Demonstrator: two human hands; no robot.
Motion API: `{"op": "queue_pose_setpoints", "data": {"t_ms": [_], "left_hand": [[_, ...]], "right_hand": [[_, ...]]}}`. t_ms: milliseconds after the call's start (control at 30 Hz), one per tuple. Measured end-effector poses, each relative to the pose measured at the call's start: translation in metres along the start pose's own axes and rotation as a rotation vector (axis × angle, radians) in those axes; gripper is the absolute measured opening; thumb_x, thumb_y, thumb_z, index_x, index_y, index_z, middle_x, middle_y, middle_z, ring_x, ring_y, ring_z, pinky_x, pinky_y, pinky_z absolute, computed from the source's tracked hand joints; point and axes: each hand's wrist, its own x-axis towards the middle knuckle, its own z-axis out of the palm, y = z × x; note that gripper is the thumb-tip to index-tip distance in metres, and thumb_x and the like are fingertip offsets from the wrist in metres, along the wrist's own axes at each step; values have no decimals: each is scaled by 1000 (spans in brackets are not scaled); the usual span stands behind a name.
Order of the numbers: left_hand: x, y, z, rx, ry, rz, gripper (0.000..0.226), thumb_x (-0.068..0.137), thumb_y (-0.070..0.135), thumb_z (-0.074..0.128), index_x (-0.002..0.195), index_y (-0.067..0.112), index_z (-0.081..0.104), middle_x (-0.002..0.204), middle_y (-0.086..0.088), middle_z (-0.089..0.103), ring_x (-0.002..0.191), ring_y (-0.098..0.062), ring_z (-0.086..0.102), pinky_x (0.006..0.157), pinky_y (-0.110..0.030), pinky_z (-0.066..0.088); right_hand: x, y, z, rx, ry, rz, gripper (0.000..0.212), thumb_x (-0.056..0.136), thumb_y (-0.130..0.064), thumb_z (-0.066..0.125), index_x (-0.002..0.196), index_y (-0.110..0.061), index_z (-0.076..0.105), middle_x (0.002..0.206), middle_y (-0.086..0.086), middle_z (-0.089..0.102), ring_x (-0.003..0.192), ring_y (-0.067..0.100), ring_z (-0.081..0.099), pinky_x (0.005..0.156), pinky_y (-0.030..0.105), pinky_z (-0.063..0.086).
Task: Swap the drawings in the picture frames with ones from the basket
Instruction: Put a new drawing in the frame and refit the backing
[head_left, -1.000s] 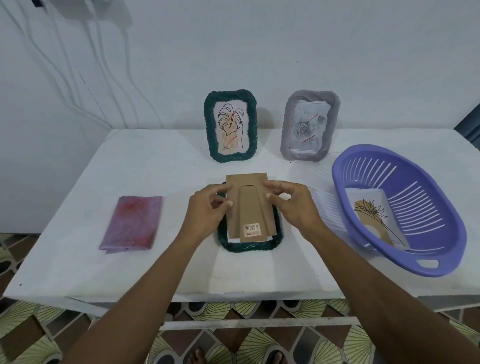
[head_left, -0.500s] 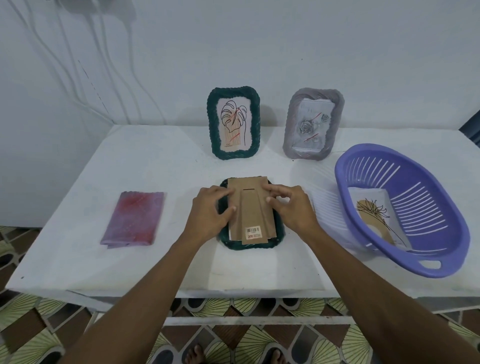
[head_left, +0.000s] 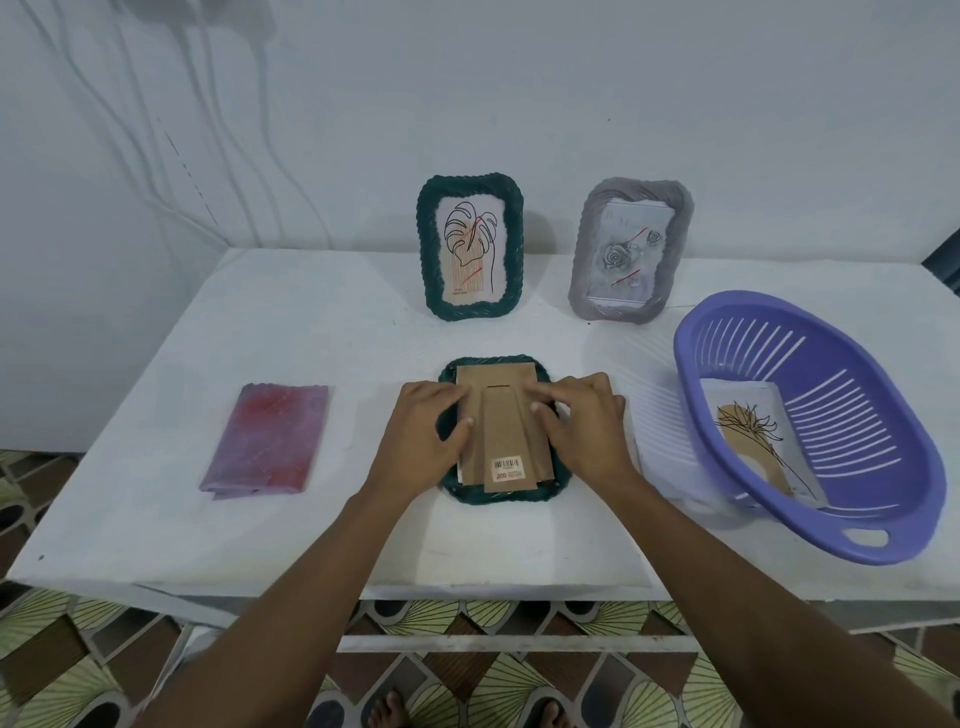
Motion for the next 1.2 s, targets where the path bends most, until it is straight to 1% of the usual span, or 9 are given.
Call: {"op": "queue_pose_setpoints", "data": {"t_ms": [133,233,333,433,767,833,933,1033,1200], "left_hand": [[0,0,1,11,31,-1,37,88,28,66,122,15,64,120,0,64,117,-12,46,95,-17,30],[0,-2,0,4,35,8,38,85,31,70,120,16,65,116,4,65,113,-8,43,92,-17,30],[0,-7,0,-23,8,12,41,86,31,70,123,16,64,121,2,64,117,-12,45,96,-19,31],[1,-10,1,-44,-7,-9,42,88,31,68,127,16,62,128,0,62,120,-15,48,99,-22,32],[7,-15,2,-22,-11,6,36,91,24,65,125,12,63,126,-2,63,119,-17,49,102,-26,36],[11,-17,0,-21,-14,12,33,89,22,65,122,14,65,123,0,63,115,-15,50,102,-28,40],[21,-17,-5,-49,1,9,23,88,20,65,110,16,66,113,4,61,104,-11,53,94,-25,43],[37,-20,-5,-47,37,-24,22,89,16,64,110,10,67,113,1,55,101,-12,55,94,-23,44],[64,-25,-3,-46,-17,-58,24,88,18,69,111,13,68,109,-4,63,99,-21,57,95,-36,47]], "right_hand": [[-2,1,4,-111,10,-41,19,92,-30,60,107,-33,70,101,-8,66,102,18,43,77,35,27],[-2,0,4,-158,3,-33,20,92,-32,58,109,-33,70,103,-7,65,103,17,42,77,34,25],[-2,-1,3,-181,-22,-34,22,93,-33,57,112,-33,68,104,-6,64,104,17,42,78,34,24],[0,-1,4,-150,-47,-25,24,92,-35,59,114,-32,67,105,-5,64,105,18,43,79,34,24],[3,5,10,-22,-69,-49,27,90,-34,63,115,-24,69,103,-3,62,103,17,46,85,38,34],[6,4,10,-27,-83,-59,28,90,-35,63,115,-25,68,103,-4,59,102,15,45,87,36,33],[17,5,8,20,-53,-48,23,88,-34,64,109,-26,70,98,-7,52,98,12,45,88,33,39],[35,6,6,89,18,22,20,86,-29,66,106,-26,69,100,-4,57,96,13,51,88,33,47],[52,10,8,63,-25,10,26,85,-30,69,111,-24,70,106,-1,66,92,14,55,87,34,48]]}}
